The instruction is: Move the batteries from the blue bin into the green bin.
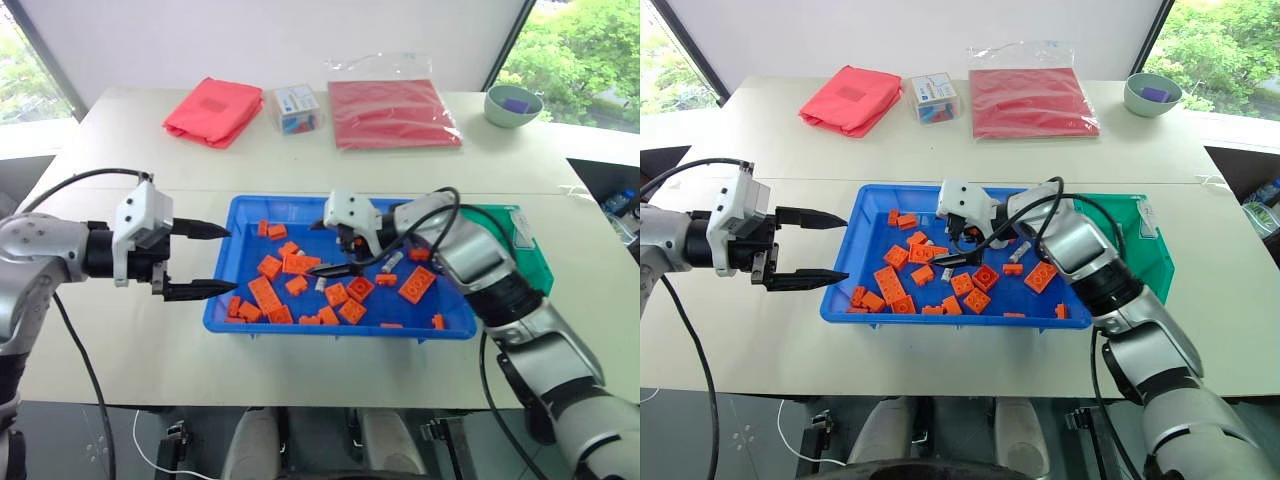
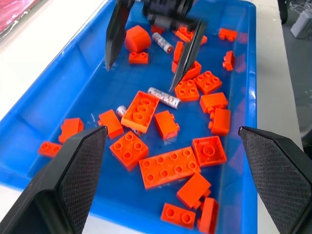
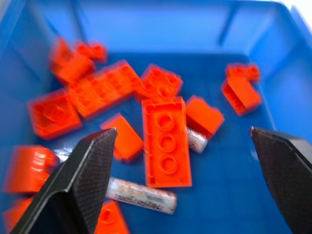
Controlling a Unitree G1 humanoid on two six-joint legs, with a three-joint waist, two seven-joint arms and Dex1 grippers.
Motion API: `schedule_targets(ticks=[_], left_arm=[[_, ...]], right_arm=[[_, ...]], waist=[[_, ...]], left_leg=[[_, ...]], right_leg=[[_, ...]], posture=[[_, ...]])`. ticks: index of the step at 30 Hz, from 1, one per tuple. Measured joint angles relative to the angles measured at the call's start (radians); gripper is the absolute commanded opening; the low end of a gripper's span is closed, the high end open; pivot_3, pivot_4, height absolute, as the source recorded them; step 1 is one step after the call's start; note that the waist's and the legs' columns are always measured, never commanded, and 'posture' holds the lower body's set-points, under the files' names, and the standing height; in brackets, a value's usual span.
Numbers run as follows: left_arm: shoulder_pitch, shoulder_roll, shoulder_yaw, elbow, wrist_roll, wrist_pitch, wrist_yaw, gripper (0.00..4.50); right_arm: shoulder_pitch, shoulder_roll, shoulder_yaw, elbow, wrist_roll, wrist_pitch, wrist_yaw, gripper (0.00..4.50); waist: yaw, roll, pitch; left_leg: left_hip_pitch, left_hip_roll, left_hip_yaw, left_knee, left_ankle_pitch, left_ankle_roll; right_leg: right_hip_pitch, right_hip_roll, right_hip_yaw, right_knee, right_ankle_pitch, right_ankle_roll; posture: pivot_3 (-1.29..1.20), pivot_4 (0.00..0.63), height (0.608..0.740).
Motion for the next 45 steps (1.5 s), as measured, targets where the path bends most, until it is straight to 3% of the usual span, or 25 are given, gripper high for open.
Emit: schedule_targets(ticks=[7,10,15,16,22,29,35,36,45], left_arm=[[0.000,0.000,0.000,-0.006,-0.002,0.004,0.012,4.50],[0.001,0.000,0.001,-0.007,-0.002,0.004,0.016,4.50],[0.001,0.000,0.002,-0.007,-0.002,0.006,0.022,4.50],[0.001,-0.001,0.002,-0.007,-0.002,0.006,0.023,4.50],[0.001,-0.005,0.002,-0.005,-0.003,0.005,0.033,4.50],[-0.024,-0.012,0.001,-0.004,-0.003,0.006,0.037,4.50],[-0.019,-0.013,0.001,-0.003,-0.003,0.005,0.031,4.50],[-0.019,-0.012,0.001,-0.003,-0.003,0.003,0.030,4.50],[-0.013,-0.021,0.001,-0.001,-0.002,0.001,0.023,4.50]], right_arm=[[0.000,0.039,0.024,0.157,-0.085,-0.128,0.022,4.47],[0.000,0.080,0.024,0.192,-0.106,-0.166,0.020,3.67],[0.003,0.112,0.018,0.237,-0.131,-0.195,0.001,1.20],[0.003,0.115,0.014,0.236,-0.131,-0.193,0.001,1.16],[0.009,0.116,-0.040,0.108,-0.084,-0.091,0.025,1.16],[-0.009,0.243,-0.028,-0.088,-0.016,0.082,0.014,1.16],[0.023,0.256,0.034,-0.079,-0.026,0.165,-0.005,4.28],[0.026,0.250,0.045,-0.086,-0.026,0.172,0.000,4.45],[0.015,0.156,-0.028,-0.093,-0.033,0.248,-0.072,4.45]], waist=[[-0.001,0.000,0.000],[-0.003,0.000,0.000],[-0.001,0.000,0.000],[-0.001,0.000,0.000],[-0.001,0.000,0.000],[-0.003,0.000,0.000],[0.004,-0.001,-0.001],[0.002,-0.001,-0.001],[0.000,-0.001,-0.001]], left_leg=[[0.000,0.000,0.000,0.000,0.000,0.000],[0.001,0.000,0.000,0.000,0.000,0.000],[0.001,0.000,0.000,-0.001,0.000,0.000],[0.001,0.000,0.000,-0.001,0.000,0.000],[0.001,0.000,-0.001,-0.001,0.000,0.000],[0.001,0.001,-0.002,-0.001,0.000,-0.001],[0.001,0.000,-0.001,-0.001,0.001,-0.001],[0.001,0.000,-0.001,-0.001,0.001,-0.001],[0.001,0.000,-0.002,-0.001,0.001,-0.001]], right_leg=[[0.000,0.000,0.000,0.000,0.000,0.000],[0.000,0.001,0.000,0.000,0.001,0.002],[0.000,0.000,0.000,0.000,0.001,0.002],[0.000,0.000,0.000,0.000,0.001,0.002],[0.000,0.000,0.000,0.001,0.001,0.002],[0.000,0.002,-0.001,0.002,0.001,0.002],[0.001,-0.001,-0.001,0.001,0.000,-0.001],[0.001,-0.001,-0.001,0.001,0.000,0.000],[0.001,0.000,-0.002,0.001,0.000,-0.001]], posture=[[0.00,0.150,0.736],[0.00,0.150,0.736],[0.00,0.150,0.736],[0.00,0.150,0.736],[0.00,0.150,0.736],[0.00,0.150,0.736],[0.00,0.150,0.736],[0.00,0.150,0.736],[0.00,0.150,0.736]])
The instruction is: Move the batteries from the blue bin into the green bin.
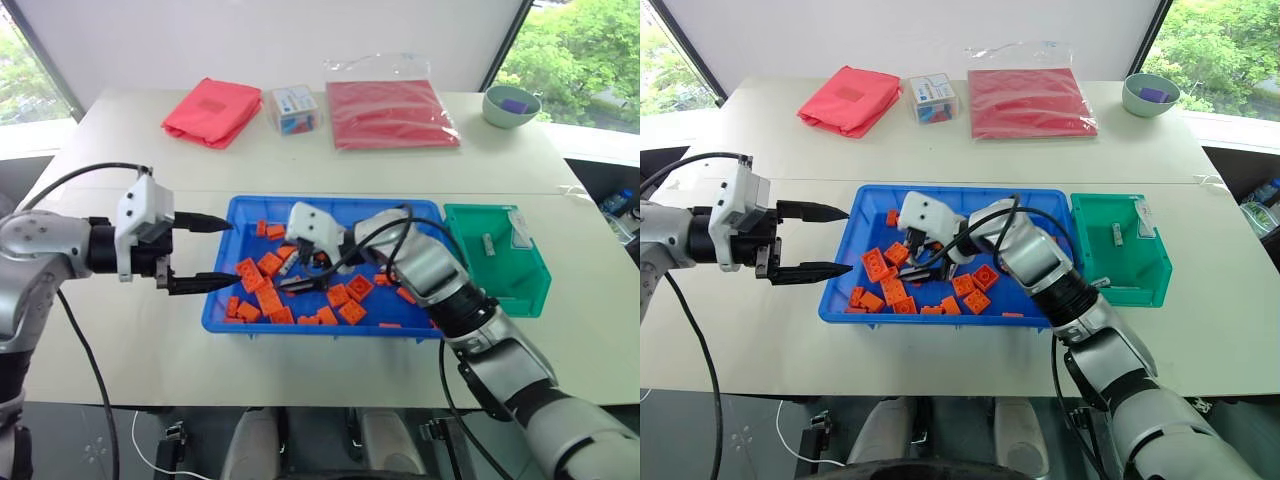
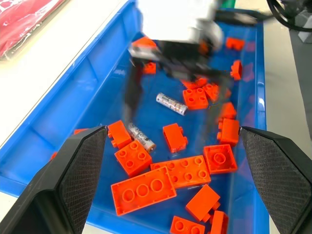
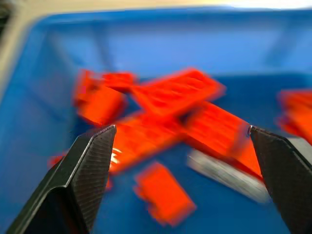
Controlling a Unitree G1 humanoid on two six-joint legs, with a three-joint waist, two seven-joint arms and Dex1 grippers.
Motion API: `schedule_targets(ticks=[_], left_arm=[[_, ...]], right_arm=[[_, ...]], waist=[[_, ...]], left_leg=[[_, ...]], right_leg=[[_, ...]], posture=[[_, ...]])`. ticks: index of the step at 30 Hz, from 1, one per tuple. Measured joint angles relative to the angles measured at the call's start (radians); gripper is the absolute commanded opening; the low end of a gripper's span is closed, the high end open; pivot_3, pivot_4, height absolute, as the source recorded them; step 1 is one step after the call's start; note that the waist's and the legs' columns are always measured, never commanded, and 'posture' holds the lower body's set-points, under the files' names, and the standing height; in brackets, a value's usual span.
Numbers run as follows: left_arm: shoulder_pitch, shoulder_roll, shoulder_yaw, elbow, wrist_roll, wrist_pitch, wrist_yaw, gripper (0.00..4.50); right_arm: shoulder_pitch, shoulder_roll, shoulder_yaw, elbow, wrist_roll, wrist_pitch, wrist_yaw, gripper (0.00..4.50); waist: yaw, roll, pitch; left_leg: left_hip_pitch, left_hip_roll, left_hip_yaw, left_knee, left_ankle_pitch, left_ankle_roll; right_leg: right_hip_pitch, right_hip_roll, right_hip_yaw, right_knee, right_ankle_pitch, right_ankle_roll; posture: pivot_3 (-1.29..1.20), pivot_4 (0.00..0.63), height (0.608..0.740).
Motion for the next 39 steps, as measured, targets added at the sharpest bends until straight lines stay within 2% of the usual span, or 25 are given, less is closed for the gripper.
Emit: schedule_targets(ticks=[7,12,20,31,35,38,39], left_arm=[[-0.014,-0.012,-0.003,0.006,0.002,-0.002,-0.002,4.50],[-0.037,-0.015,-0.021,0.024,0.008,-0.004,-0.008,4.50],[-0.053,-0.020,-0.024,0.042,0.025,-0.017,-0.015,4.50],[-0.067,-0.023,-0.048,0.058,0.031,-0.024,-0.022,4.50],[-0.068,-0.024,-0.049,0.058,0.033,-0.024,-0.021,4.50],[-0.075,-0.026,-0.049,0.062,0.036,-0.027,-0.021,4.50],[-0.081,-0.026,-0.049,0.067,0.039,-0.028,-0.021,4.50]], right_arm=[[0.014,0.044,-0.006,0.066,-0.056,0.052,-0.149,4.45],[0.017,0.131,-0.048,0.075,-0.044,0.168,-0.249,4.45],[0.059,0.176,-0.102,0.026,0.002,0.317,-0.333,4.45],[0.106,0.137,-0.006,-0.005,-0.013,0.198,-0.339,4.45],[0.102,0.117,-0.022,0.007,-0.008,0.179,-0.328,4.45],[0.099,0.097,-0.030,0.020,-0.006,0.163,-0.314,3.62],[0.100,0.093,-0.025,0.024,-0.011,0.151,-0.311,3.08]], waist=[[-0.004,0.000,0.000],[-0.003,0.000,0.000],[-0.003,0.000,0.000],[-0.004,0.000,0.000],[-0.002,-0.001,0.000],[-0.002,-0.001,0.000],[-0.003,-0.001,0.000]], left_leg=[[0.000,0.000,0.000,0.000,0.000,0.000],[0.000,0.000,0.000,0.000,0.000,0.000],[0.000,0.000,0.000,-0.001,0.000,0.000],[0.000,0.000,0.000,-0.001,0.000,0.000],[0.000,0.000,0.000,-0.001,0.000,0.000],[0.000,0.000,0.000,-0.001,0.000,0.000],[0.000,0.000,0.000,-0.001,0.000,0.000]], right_leg=[[0.000,0.000,0.000,0.000,0.000,0.000],[0.000,0.000,0.000,0.000,0.000,0.001],[0.000,0.000,0.000,0.000,0.000,0.000],[0.000,0.000,0.000,-0.001,0.000,0.000],[0.000,0.000,0.000,-0.001,0.000,0.000],[0.000,0.000,0.000,-0.001,0.000,0.000],[0.000,0.000,0.000,-0.001,0.000,0.000]], posture=[[0.00,0.150,0.736],[0.00,0.150,0.736],[0.00,0.150,0.736],[0.00,0.150,0.736],[0.00,0.150,0.736],[0.00,0.150,0.736],[0.00,0.150,0.736]])
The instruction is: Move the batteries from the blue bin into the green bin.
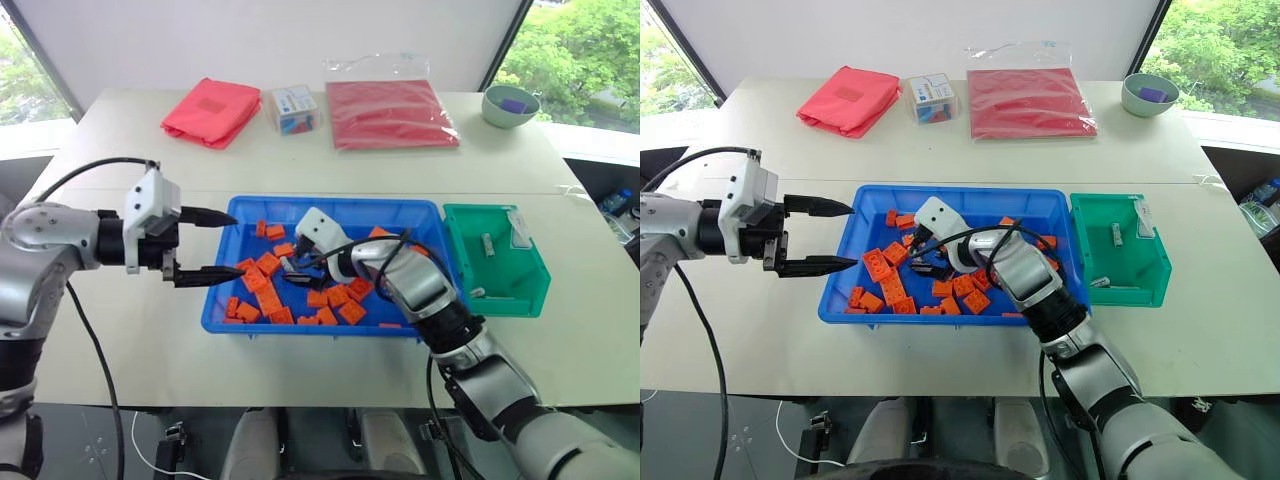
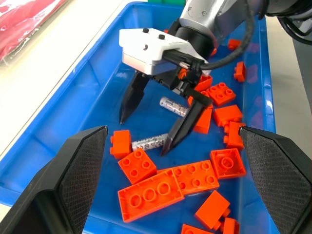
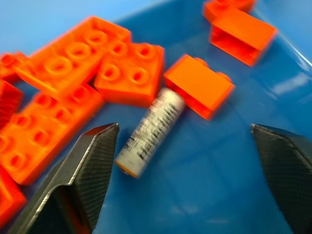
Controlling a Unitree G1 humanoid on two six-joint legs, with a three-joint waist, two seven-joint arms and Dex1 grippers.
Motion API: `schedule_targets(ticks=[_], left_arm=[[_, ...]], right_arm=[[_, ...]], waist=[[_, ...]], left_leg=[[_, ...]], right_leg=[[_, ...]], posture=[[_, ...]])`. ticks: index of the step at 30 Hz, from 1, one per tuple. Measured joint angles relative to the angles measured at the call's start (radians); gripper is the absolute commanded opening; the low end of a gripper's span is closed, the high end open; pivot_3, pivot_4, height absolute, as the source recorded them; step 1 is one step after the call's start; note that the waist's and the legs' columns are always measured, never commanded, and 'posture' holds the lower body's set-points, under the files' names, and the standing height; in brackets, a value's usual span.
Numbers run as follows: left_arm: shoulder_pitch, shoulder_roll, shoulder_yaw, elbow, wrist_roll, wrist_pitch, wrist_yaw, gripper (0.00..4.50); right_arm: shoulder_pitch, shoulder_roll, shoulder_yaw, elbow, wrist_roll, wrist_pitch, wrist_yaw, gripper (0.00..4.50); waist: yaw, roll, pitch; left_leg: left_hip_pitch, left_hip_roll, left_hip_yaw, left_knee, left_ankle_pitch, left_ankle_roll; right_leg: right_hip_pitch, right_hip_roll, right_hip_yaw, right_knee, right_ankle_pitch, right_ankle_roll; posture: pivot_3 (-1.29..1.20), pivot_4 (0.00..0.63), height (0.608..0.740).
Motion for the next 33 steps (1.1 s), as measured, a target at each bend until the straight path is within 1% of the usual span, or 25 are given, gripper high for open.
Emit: schedule_targets(ticks=[2,3,4,6,10,12,14,15,16,17,18,19,21,23,25,28,33], left_arm=[[-0.008,0.000,0.000,0.008,0.003,-0.007,0.000,4.50],[-0.010,-0.001,0.000,0.010,0.005,-0.010,0.000,4.50],[-0.011,-0.002,0.000,0.011,0.006,-0.012,-0.001,4.50],[-0.011,-0.003,0.000,0.012,0.006,-0.014,-0.002,4.50],[-0.011,-0.004,-0.001,0.012,0.006,-0.014,-0.004,4.50],[-0.010,-0.007,-0.006,0.012,0.006,-0.014,-0.005,4.50],[-0.006,-0.018,-0.010,0.011,0.006,-0.014,-0.005,4.50],[0.000,-0.025,-0.011,0.010,0.006,-0.014,-0.005,4.50],[0.002,-0.025,-0.011,0.010,0.006,-0.014,-0.005,4.50],[0.003,-0.026,-0.011,0.010,0.006,-0.014,-0.005,4.50],[-0.005,-0.046,-0.019,0.002,0.005,-0.017,-0.002,4.50],[-0.002,-0.054,-0.029,-0.003,0.005,-0.019,-0.001,4.50],[0.011,-0.064,-0.036,0.001,0.006,-0.020,0.000,4.50],[0.014,-0.077,-0.042,0.016,0.009,-0.024,-0.001,4.50],[0.007,-0.089,-0.051,0.026,0.012,-0.035,-0.002,4.50],[-0.027,-0.112,-0.072,0.043,0.023,-0.045,-0.006,4.50],[-0.076,-0.132,-0.091,0.086,0.039,-0.063,-0.020,4.50]], right_arm=[[0.004,0.001,0.008,0.005,-0.006,-0.020,0.000,2.22],[0.008,0.003,0.011,0.006,-0.009,-0.029,-0.001,1.57],[0.011,0.006,0.013,0.009,-0.012,-0.038,-0.002,1.14],[0.015,0.012,0.014,0.010,-0.014,-0.043,-0.005,0.10],[0.015,0.012,0.010,0.004,-0.011,-0.032,-0.004,0.08],[0.015,-0.009,0.003,-0.020,-0.003,-0.003,0.003,0.08],[0.016,-0.062,-0.031,-0.075,0.014,0.052,0.013,0.08],[0.015,-0.124,-0.084,-0.143,0.035,0.097,0.025,0.08],[0.015,-0.132,-0.097,-0.153,0.038,0.102,0.027,0.08],[0.008,-0.160,-0.145,-0.178,0.040,0.120,0.028,0.08],[0.033,-0.233,-0.195,-0.265,0.083,0.189,0.054,0.08],[0.062,-0.326,-0.262,-0.322,0.107,0.235,0.073,0.08],[0.114,-0.492,-0.414,-0.368,0.115,0.293,0.081,0.08],[0.183,-0.594,-0.551,-0.408,0.119,0.327,0.081,0.08],[0.247,-0.614,-0.621,-0.446,0.139,0.362,0.079,0.08],[0.298,-0.599,-0.694,-0.486,0.179,0.434,0.060,0.08],[0.380,-0.620,-0.750,-0.535,0.204,0.455,0.031,0.08]], waist=[[0.000,0.000,0.000],[-0.002,0.000,0.000],[-0.003,0.000,0.000],[-0.004,0.000,0.000],[-0.002,0.000,0.000],[0.000,0.000,0.000],[0.008,0.000,0.000],[0.009,0.000,0.000],[0.009,0.000,0.000],[0.005,-0.001,0.000],[0.007,0.002,0.002],[0.015,0.002,0.002],[0.029,0.002,0.002],[0.030,0.001,0.001],[0.022,0.000,0.001],[0.003,0.000,0.001],[0.003,0.000,0.001]], left_leg=[[0.000,0.000,0.000,0.000,0.000,0.000],[0.000,0.000,0.000,0.000,0.000,0.000],[0.000,0.000,0.000,0.000,0.000,0.000],[0.000,0.000,0.000,0.000,0.000,0.000],[0.000,0.000,0.000,0.000,0.000,0.000],[0.000,0.000,0.000,0.000,0.000,0.000],[-0.001,0.000,0.000,0.000,0.000,0.000],[-0.001,0.000,0.000,0.000,0.000,0.000],[-0.002,0.000,-0.001,0.001,0.000,0.000],[-0.001,0.000,0.000,0.001,0.000,0.000],[-0.002,0.000,-0.001,0.000,0.000,0.000],[-0.003,-0.001,-0.002,0.000,0.000,0.000],[-0.004,-0.001,-0.001,0.000,-0.001,0.001],[-0.004,-0.001,-0.001,0.000,-0.001,0.001],[-0.003,0.000,-0.001,0.000,-0.001,0.001],[0.000,0.000,-0.003,0.000,0.000,0.001],[0.001,0.000,-0.003,0.000,0.000,0.001]], right_leg=[[0.000,0.000,0.000,0.000,0.000,0.000],[0.000,0.000,0.000,0.000,0.000,0.000],[0.000,0.000,0.000,0.000,0.000,0.000],[0.000,0.000,0.000,0.000,0.000,0.000],[0.000,0.000,0.000,0.000,0.000,0.000],[0.000,0.000,0.000,0.000,0.000,0.000],[0.000,-0.001,0.000,0.000,0.000,0.000],[0.000,-0.001,0.000,-0.001,0.000,0.000],[0.000,-0.001,0.000,-0.001,0.000,0.000],[0.000,-0.001,0.000,-0.001,0.000,0.000],[-0.001,-0.001,0.000,-0.001,0.000,0.000],[-0.001,-0.002,0.000,-0.001,0.000,0.000],[-0.001,-0.002,-0.001,-0.004,0.000,0.000],[-0.001,-0.001,-0.001,-0.004,0.000,0.000],[-0.001,0.001,-0.001,-0.004,0.000,0.000],[0.000,0.001,0.002,-0.002,0.000,0.000],[0.001,0.001,0.002,-0.002,0.000,0.000]], posture=[[0.00,0.150,0.736],[0.00,0.150,0.736],[0.00,0.150,0.736],[0.00,0.150,0.736],[0.00,0.150,0.736],[0.00,0.150,0.736],[0.00,0.150,0.736],[0.00,0.150,0.736],[0.00,0.150,0.736],[0.00,0.150,0.736],[0.00,0.150,0.736],[0.00,0.150,0.736],[0.00,0.150,0.736],[0.00,0.150,0.736],[0.00,0.150,0.736],[0.00,0.150,0.736],[0.00,0.150,0.736]])
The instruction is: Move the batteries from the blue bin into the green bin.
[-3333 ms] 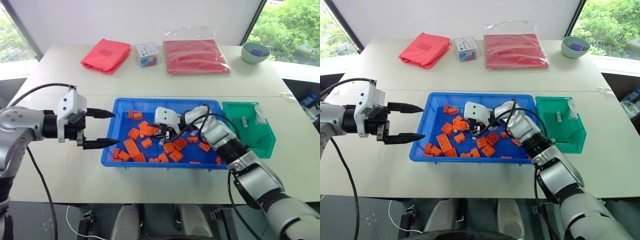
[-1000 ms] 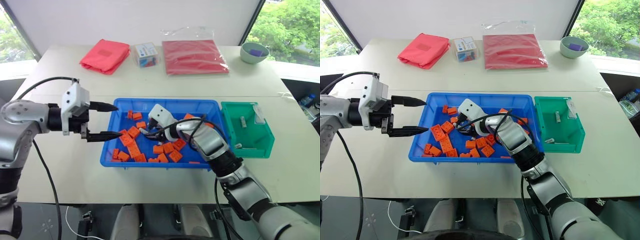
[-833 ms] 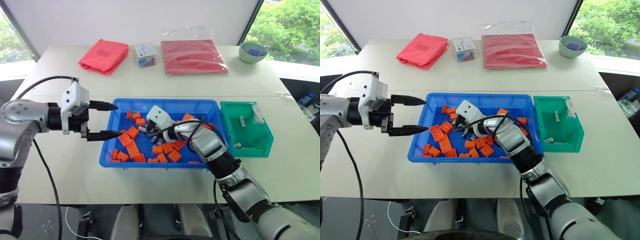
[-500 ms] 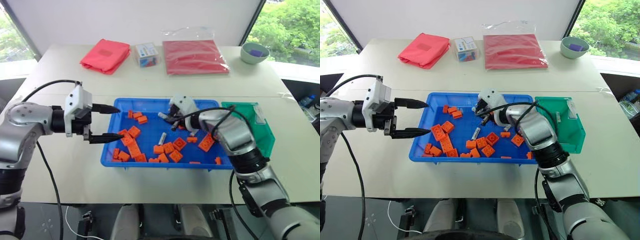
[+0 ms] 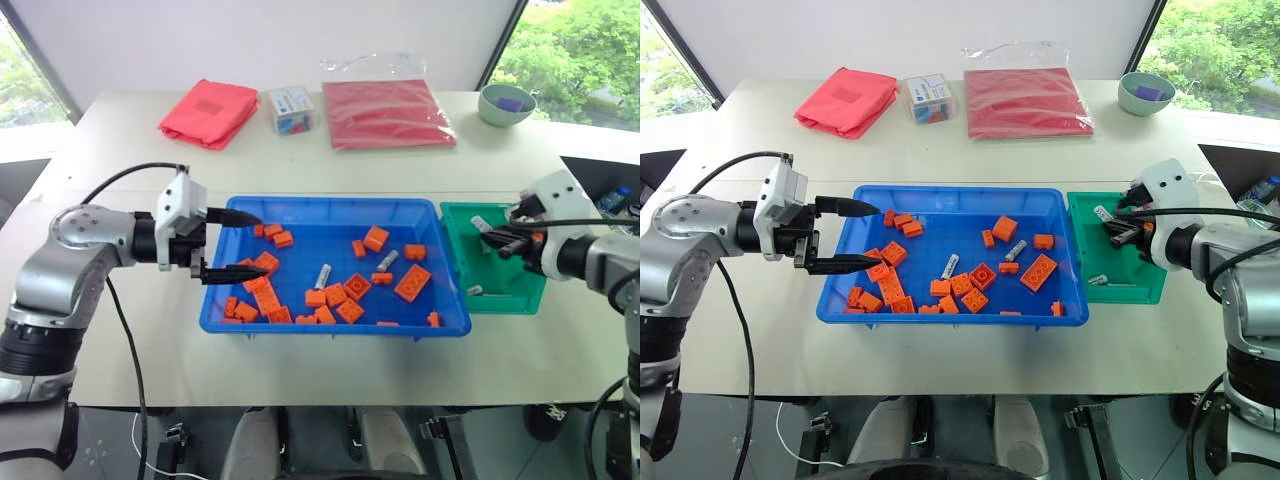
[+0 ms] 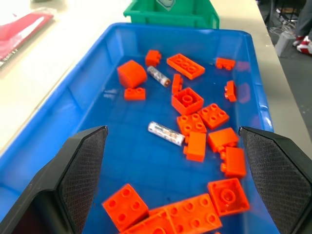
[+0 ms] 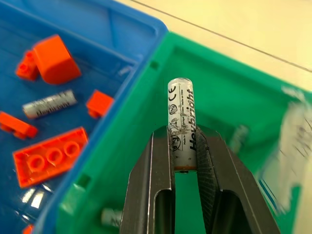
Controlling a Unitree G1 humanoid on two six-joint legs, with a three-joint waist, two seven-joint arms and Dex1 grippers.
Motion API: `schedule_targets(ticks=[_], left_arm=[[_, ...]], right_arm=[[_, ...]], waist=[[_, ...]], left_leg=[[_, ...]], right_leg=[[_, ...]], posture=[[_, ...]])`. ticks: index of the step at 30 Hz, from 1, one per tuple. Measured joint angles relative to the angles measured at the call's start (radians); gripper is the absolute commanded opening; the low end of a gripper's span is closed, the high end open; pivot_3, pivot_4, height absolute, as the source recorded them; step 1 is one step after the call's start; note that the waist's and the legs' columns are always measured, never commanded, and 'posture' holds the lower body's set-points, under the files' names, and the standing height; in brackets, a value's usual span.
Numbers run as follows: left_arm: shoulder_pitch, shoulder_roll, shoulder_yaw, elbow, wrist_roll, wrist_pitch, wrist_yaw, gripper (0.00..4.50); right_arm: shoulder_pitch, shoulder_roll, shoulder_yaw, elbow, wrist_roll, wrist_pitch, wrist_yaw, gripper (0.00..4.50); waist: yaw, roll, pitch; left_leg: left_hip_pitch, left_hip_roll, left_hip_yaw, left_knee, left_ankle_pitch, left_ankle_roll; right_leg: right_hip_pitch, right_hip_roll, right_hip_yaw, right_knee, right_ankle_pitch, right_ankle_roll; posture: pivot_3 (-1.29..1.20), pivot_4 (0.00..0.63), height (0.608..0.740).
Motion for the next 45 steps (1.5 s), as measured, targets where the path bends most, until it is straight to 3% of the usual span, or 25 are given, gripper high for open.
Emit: schedule_targets(ticks=[7,10,13,16,23,26,38,45], left_arm=[[-0.021,-0.010,-0.007,0.022,0.014,-0.002,-0.012,4.50],[-0.022,-0.012,-0.008,0.023,0.020,-0.002,-0.016,4.50],[-0.032,-0.014,-0.015,0.023,0.023,-0.002,-0.017,4.50],[-0.041,-0.016,-0.016,0.020,0.024,0.000,-0.016,4.50],[-0.036,-0.015,-0.016,0.001,0.024,0.010,-0.009,4.50],[-0.025,-0.009,-0.015,-0.009,0.023,0.011,-0.008,4.50],[0.007,0.004,-0.013,-0.039,0.020,0.015,0.013,4.50],[0.006,0.004,-0.014,-0.039,0.019,0.015,0.016,4.50]], right_arm=[[0.048,-0.012,0.013,0.008,0.009,-0.063,-0.038,3.46],[-0.013,-0.034,0.077,0.041,0.009,-0.150,-0.036,3.46],[-0.174,0.003,0.175,0.043,0.022,-0.196,-0.032,3.46],[-0.276,0.127,0.286,0.030,0.060,-0.171,-0.045,3.46],[-0.290,0.402,0.476,0.060,0.097,-0.020,-0.163,3.46],[-0.287,0.468,0.499,0.098,0.096,0.003,-0.210,3.46],[-0.219,0.454,0.537,0.110,0.107,0.034,-0.247,3.46],[-0.217,0.565,0.503,0.128,0.147,0.067,-0.256,3.46]], waist=[[0.001,0.000,0.000],[-0.004,0.000,0.000],[-0.011,0.000,0.000],[-0.011,0.000,0.000],[0.006,0.000,0.000],[0.003,-0.001,0.000],[-0.001,-0.001,0.000],[-0.001,-0.001,0.000]], left_leg=[[-0.001,0.000,0.000,0.000,0.000,0.000],[-0.001,0.000,0.001,0.000,0.000,0.000],[0.000,0.000,0.000,0.000,0.000,0.000],[-0.001,0.001,-0.001,-0.001,0.000,0.000],[-0.006,0.000,0.000,0.001,0.000,0.000],[-0.006,-0.001,0.000,0.002,0.000,0.000],[-0.005,0.000,-0.001,0.002,0.000,0.000],[-0.005,0.000,-0.001,0.002,0.000,0.000]], right_leg=[[0.000,-0.001,0.000,0.000,0.000,0.000],[-0.001,0.000,0.000,0.000,0.000,0.000],[-0.001,0.001,0.001,0.000,0.000,0.000],[-0.001,0.003,0.000,0.001,0.000,0.000],[-0.003,-0.001,-0.002,0.001,0.001,0.002],[-0.002,-0.002,-0.001,0.000,0.000,0.000],[-0.002,0.000,-0.003,0.001,0.001,0.001],[-0.002,0.000,-0.003,0.001,0.001,0.002]], posture=[[0.00,0.150,0.736],[0.00,0.150,0.736],[0.00,0.150,0.736],[0.00,0.150,0.736],[0.00,0.150,0.736],[0.00,0.150,0.736],[0.00,0.150,0.736],[0.00,0.150,0.736]])
